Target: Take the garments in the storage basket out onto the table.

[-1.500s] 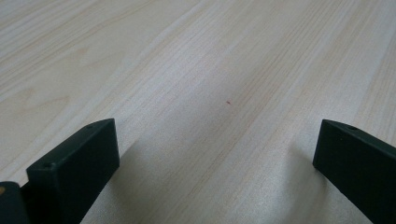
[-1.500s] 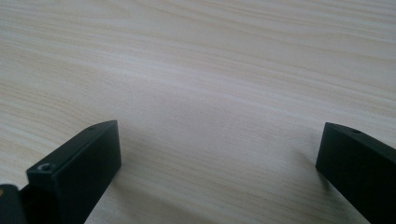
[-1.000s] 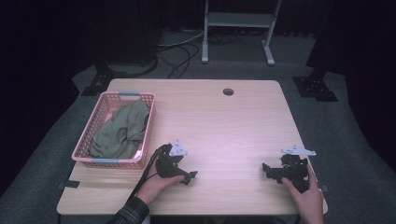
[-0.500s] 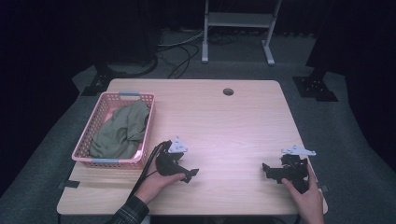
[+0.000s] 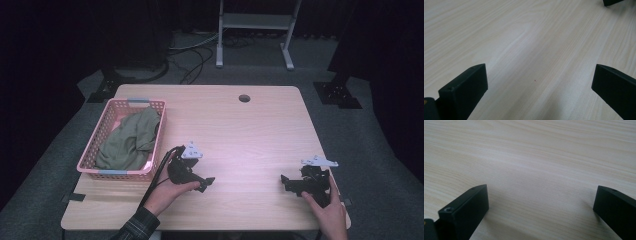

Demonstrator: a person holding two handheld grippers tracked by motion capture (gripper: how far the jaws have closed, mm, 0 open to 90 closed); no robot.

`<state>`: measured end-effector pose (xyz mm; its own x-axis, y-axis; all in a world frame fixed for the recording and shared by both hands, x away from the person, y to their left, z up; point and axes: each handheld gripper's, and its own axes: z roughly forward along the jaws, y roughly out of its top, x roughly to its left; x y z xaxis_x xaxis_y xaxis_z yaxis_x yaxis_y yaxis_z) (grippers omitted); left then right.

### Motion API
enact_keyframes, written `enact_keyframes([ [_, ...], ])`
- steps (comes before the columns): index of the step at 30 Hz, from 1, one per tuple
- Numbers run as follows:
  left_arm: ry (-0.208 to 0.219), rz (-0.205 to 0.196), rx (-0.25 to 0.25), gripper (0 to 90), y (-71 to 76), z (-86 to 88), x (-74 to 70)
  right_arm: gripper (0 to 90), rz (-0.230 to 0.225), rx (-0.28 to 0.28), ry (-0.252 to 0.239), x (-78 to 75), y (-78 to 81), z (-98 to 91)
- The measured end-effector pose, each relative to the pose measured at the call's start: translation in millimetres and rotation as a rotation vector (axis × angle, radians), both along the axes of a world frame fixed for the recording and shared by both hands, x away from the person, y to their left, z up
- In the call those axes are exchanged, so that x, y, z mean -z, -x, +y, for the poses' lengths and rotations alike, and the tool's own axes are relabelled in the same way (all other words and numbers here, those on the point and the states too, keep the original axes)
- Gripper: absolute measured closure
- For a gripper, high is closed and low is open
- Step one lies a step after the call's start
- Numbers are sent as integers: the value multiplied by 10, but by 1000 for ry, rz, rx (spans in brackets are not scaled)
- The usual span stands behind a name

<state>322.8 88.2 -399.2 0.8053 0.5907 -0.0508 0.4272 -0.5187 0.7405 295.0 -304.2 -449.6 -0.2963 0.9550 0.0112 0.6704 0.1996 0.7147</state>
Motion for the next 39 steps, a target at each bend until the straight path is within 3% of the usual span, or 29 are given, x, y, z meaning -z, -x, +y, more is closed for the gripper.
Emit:
enact_keyframes([
  [39, 30, -21, -17, 0, -216, 61, -567, 0, 0, 0, 0, 0, 0, 0],
])
